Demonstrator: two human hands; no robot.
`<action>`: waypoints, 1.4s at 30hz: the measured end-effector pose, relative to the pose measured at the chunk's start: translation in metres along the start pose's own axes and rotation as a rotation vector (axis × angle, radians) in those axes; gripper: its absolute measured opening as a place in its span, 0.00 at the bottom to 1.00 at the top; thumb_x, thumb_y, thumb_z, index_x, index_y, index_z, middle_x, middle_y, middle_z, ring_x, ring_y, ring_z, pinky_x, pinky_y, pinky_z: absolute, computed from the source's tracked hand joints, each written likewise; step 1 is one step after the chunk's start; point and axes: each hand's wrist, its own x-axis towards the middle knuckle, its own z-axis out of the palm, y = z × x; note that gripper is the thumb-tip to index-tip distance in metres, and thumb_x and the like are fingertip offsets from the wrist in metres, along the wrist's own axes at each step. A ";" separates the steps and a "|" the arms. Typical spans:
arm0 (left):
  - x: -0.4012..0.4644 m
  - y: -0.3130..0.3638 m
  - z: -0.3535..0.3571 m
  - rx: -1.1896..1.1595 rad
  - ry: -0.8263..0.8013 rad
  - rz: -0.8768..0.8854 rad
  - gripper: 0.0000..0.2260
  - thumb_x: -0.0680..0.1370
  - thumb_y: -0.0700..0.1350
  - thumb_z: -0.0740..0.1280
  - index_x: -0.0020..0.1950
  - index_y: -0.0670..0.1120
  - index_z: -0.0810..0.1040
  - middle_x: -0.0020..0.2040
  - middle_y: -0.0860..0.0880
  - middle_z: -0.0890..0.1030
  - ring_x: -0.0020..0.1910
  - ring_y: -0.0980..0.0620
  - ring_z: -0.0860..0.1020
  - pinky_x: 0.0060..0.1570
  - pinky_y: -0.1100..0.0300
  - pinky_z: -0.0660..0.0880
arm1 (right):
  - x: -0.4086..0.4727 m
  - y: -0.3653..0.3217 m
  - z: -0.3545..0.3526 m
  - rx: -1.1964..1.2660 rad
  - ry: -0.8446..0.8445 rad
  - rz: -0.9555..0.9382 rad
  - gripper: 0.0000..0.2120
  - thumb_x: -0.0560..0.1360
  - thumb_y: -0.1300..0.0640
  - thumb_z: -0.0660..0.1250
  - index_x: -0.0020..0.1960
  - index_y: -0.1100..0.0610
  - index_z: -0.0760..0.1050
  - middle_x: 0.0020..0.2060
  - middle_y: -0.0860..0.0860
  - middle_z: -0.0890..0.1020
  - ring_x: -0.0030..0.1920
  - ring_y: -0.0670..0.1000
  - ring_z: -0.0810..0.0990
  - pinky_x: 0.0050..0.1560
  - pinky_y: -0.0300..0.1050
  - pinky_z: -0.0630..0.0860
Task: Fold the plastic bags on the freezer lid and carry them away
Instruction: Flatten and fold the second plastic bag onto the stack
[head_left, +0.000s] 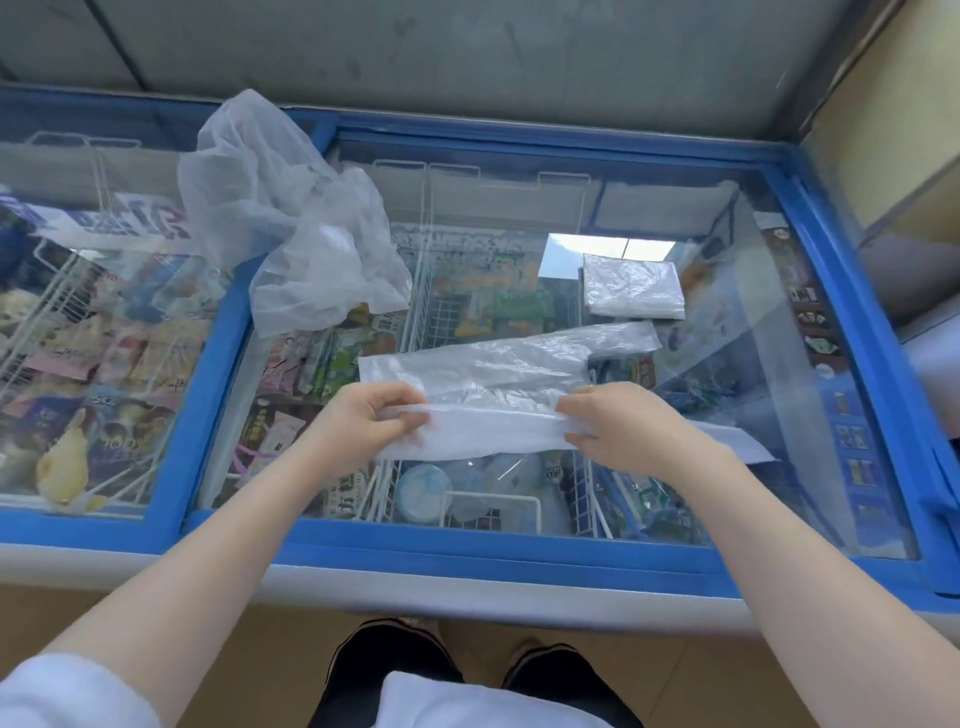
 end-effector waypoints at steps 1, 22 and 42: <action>0.002 -0.002 -0.004 -0.036 0.009 -0.046 0.05 0.76 0.41 0.67 0.41 0.48 0.80 0.34 0.57 0.81 0.35 0.62 0.76 0.41 0.70 0.70 | 0.008 0.001 -0.004 0.032 -0.005 0.005 0.12 0.79 0.53 0.57 0.57 0.58 0.72 0.51 0.52 0.78 0.51 0.55 0.76 0.47 0.46 0.69; 0.069 -0.074 -0.025 0.121 0.222 -0.353 0.10 0.79 0.47 0.61 0.39 0.46 0.69 0.37 0.51 0.74 0.36 0.54 0.72 0.31 0.64 0.64 | 0.147 -0.010 0.056 0.023 0.340 0.395 0.07 0.64 0.70 0.68 0.41 0.65 0.75 0.41 0.61 0.77 0.38 0.62 0.76 0.34 0.47 0.65; 0.094 -0.071 0.036 0.817 -0.021 0.008 0.38 0.73 0.68 0.34 0.76 0.46 0.46 0.75 0.48 0.40 0.74 0.52 0.41 0.68 0.59 0.32 | 0.164 -0.003 0.050 0.124 0.252 0.319 0.10 0.79 0.53 0.55 0.46 0.59 0.71 0.43 0.54 0.75 0.47 0.59 0.75 0.42 0.47 0.62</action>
